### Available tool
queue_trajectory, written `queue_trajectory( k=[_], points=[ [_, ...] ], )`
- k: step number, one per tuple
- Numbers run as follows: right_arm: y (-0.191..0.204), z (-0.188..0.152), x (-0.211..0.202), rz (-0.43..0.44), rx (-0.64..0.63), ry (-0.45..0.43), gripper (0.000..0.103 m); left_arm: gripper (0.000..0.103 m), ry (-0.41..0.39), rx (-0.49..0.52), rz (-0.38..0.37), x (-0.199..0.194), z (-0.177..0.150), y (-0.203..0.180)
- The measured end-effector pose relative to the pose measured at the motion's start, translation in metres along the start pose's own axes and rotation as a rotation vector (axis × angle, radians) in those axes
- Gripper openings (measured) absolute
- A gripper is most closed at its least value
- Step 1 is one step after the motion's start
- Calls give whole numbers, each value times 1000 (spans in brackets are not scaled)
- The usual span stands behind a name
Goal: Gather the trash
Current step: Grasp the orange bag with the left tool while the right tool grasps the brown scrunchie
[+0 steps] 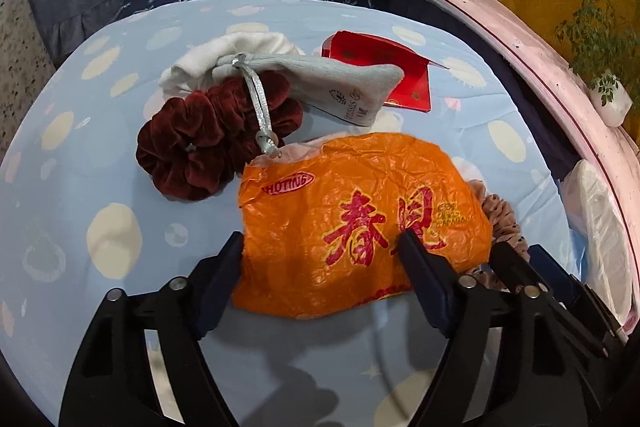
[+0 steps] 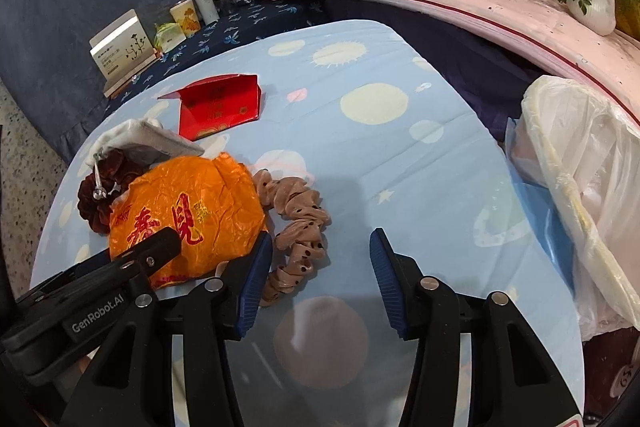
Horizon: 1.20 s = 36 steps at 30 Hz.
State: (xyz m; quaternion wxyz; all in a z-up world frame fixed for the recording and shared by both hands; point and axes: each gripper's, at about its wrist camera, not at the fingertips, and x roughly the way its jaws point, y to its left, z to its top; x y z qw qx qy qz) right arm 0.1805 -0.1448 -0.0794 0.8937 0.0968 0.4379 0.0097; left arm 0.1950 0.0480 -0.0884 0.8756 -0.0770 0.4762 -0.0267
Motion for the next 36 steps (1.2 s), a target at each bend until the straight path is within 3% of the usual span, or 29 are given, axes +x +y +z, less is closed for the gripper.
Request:
queue_trajectory(
  k=[7, 11, 23, 36],
  points=[
    [9, -1, 4, -9, -30, -2, 22, 38, -11, 9, -40, -3, 0, 0],
    [8, -1, 2, 1, -22, 1, 14, 24, -9, 24, -74, -5, -2, -3],
    [-20, 8, -47, -23, 33, -109, 13, 19, -52, 37, -103, -36, -1, -15],
    [-65, 19, -115, -36, 94, -239, 13, 19, -120, 109, -130, -81, -1, -61]
  ],
)
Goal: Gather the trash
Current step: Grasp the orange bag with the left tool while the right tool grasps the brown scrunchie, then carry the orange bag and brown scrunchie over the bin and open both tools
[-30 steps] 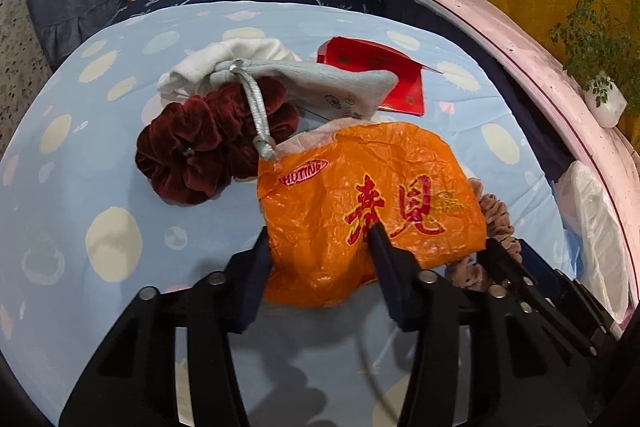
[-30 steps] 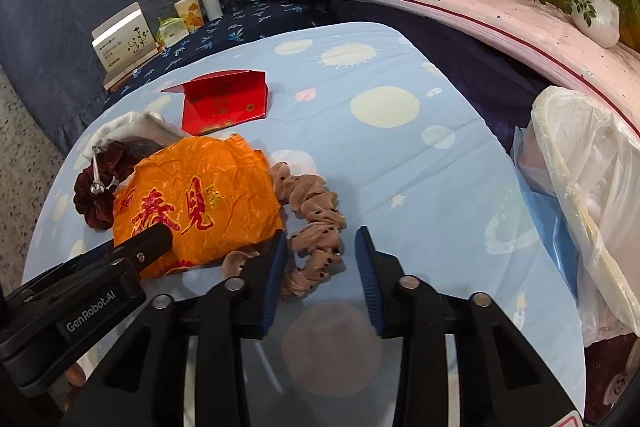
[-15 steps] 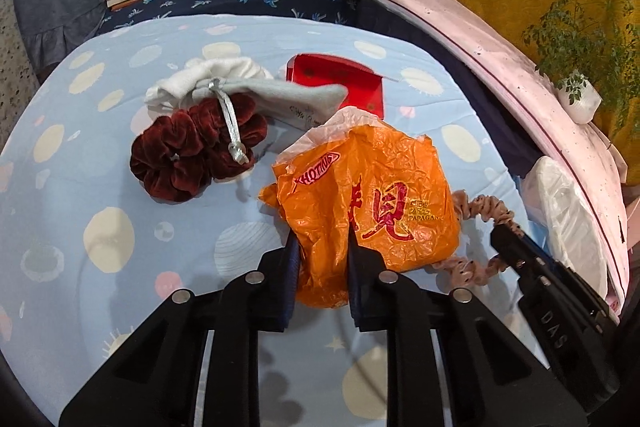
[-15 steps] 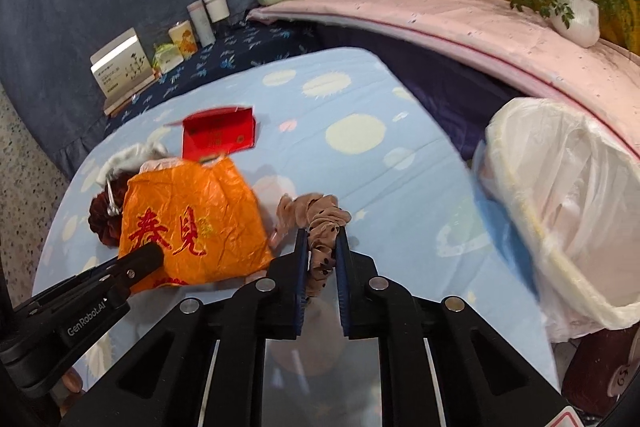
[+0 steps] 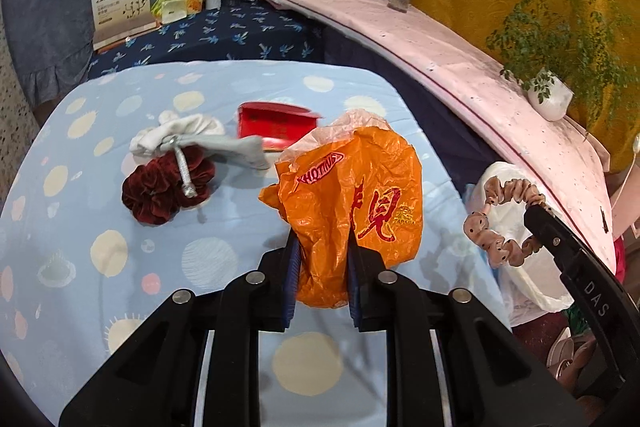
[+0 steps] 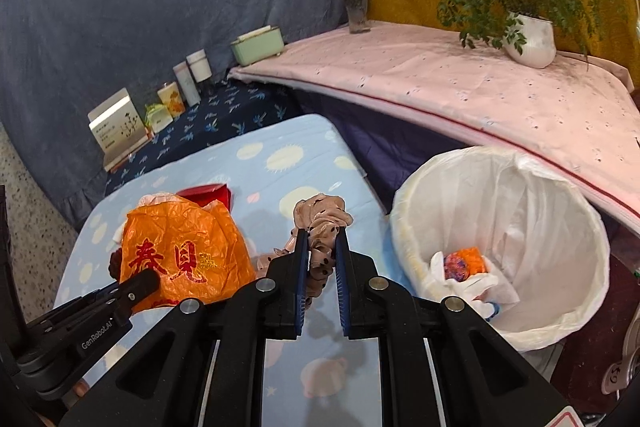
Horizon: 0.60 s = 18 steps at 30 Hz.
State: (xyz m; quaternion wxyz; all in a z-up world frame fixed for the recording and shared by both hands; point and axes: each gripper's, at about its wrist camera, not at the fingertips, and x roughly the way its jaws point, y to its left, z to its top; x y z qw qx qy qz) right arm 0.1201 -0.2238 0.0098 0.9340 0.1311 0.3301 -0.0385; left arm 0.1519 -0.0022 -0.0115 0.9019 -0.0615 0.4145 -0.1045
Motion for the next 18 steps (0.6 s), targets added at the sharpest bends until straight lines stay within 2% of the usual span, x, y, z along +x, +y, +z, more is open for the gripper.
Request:
queue_trajectory(
  k=[18],
  points=[
    [-95, 15, -47, -75, 120, -88, 13, 19, -30, 169, -78, -17, 1, -105]
  ],
)
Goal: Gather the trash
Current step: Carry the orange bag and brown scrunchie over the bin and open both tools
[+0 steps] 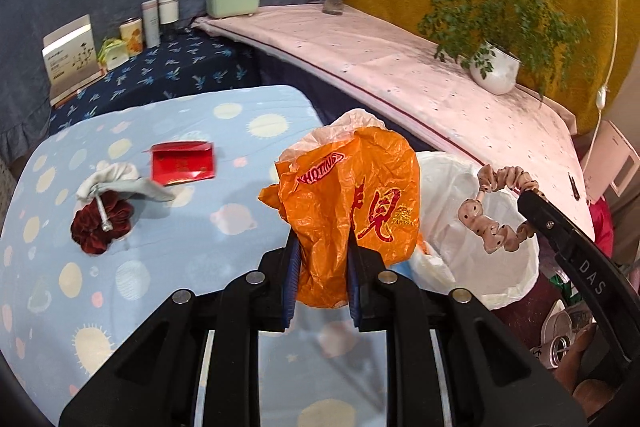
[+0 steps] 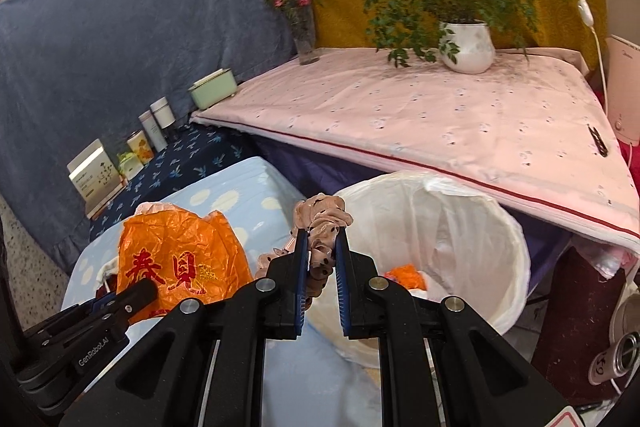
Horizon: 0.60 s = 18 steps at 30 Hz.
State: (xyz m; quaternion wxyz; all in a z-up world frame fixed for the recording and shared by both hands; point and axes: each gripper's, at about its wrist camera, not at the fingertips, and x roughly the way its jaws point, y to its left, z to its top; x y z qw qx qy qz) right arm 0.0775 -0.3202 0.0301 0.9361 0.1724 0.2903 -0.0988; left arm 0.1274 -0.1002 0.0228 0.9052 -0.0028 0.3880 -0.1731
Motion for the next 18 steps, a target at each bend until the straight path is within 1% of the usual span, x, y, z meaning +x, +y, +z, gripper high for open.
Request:
queue_trajectory(
  k=[8, 18],
  points=[
    [-37, 5, -7, -47, 44, -15, 13, 19, 15, 70, -45, 11, 5, -48],
    [-67, 6, -7, -82, 72, -16, 13, 20, 47, 127, -87, 30, 11, -86]
  ],
)
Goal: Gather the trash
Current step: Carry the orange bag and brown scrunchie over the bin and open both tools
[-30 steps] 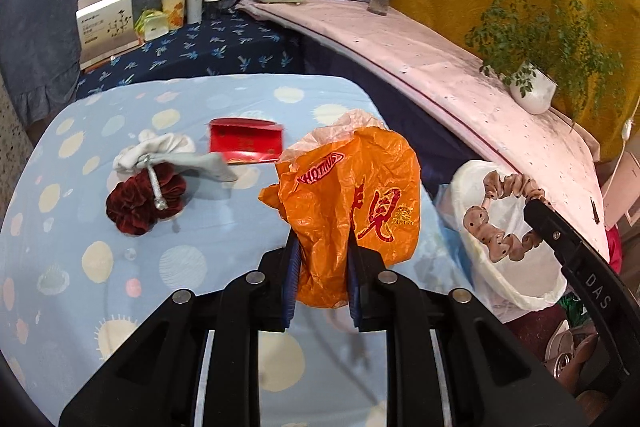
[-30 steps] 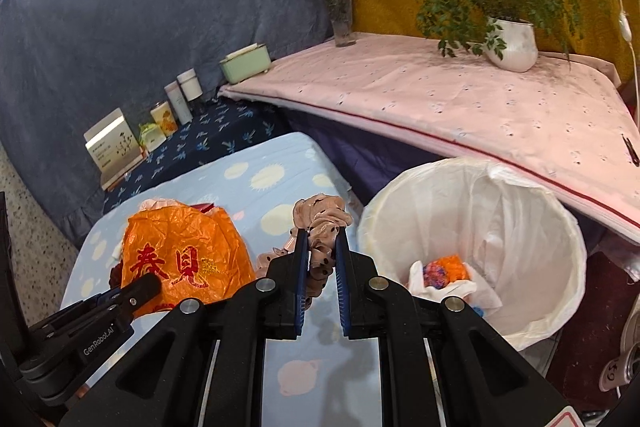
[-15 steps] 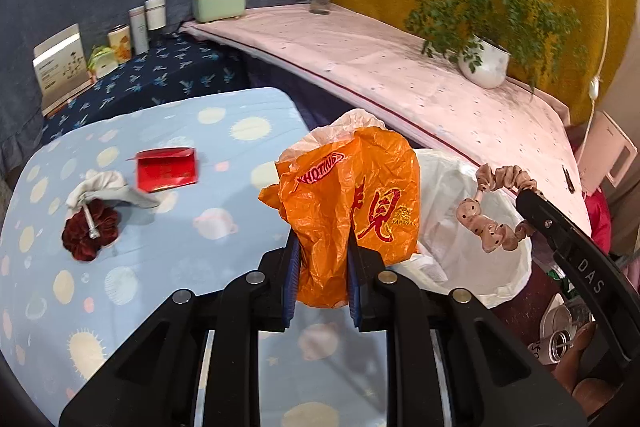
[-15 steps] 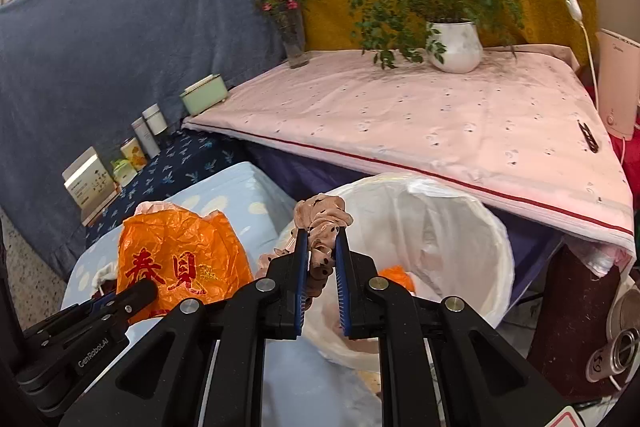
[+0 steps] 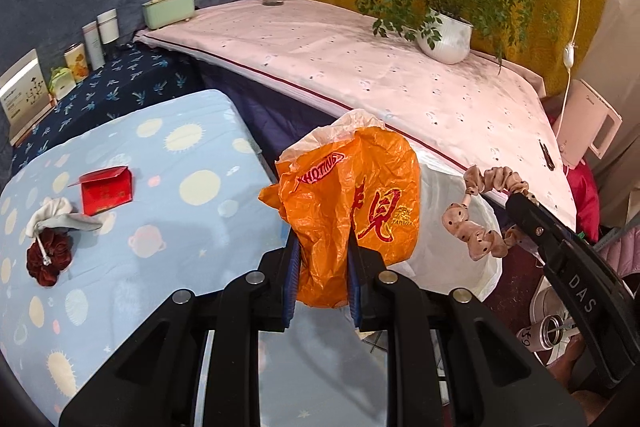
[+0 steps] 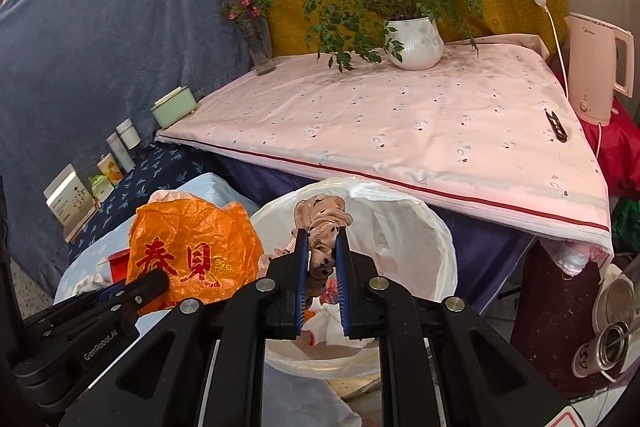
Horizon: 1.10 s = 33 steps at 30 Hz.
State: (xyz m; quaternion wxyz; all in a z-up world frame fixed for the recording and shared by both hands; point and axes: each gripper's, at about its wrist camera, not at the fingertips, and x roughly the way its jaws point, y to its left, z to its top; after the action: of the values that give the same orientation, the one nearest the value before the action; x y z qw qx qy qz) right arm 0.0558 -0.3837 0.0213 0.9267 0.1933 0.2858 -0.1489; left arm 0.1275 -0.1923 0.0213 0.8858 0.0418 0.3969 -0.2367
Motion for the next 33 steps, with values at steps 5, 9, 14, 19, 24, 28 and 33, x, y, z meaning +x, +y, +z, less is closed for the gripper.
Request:
queue_trajectory(
  k=[5, 9, 14, 19, 24, 28, 33],
  points=[
    [-8, 1, 2, -13, 10, -3, 13, 21, 13, 21, -12, 11, 4, -10],
    [-13, 2, 5, -21, 15, -1, 13, 35, 23, 16, -6, 17, 5, -13],
    [-16, -1, 9, -23, 17, 9, 13, 47, 22, 9, 10, 20, 4, -10],
    [-12, -3, 13, -21, 13, 14, 14, 54, 21, -3, 22, 20, 2, -4],
    [-7, -5, 17, -21, 3, 21, 15, 56, 13, -16, 34, 19, 1, 4],
    [-5, -7, 22, -21, 1, 30, 18, 63, 13, -34, 45, 19, -1, 12],
    [-1, -8, 31, -26, 3, 43, 21, 66, 18, -58, 62, 22, -4, 25]
  ],
)
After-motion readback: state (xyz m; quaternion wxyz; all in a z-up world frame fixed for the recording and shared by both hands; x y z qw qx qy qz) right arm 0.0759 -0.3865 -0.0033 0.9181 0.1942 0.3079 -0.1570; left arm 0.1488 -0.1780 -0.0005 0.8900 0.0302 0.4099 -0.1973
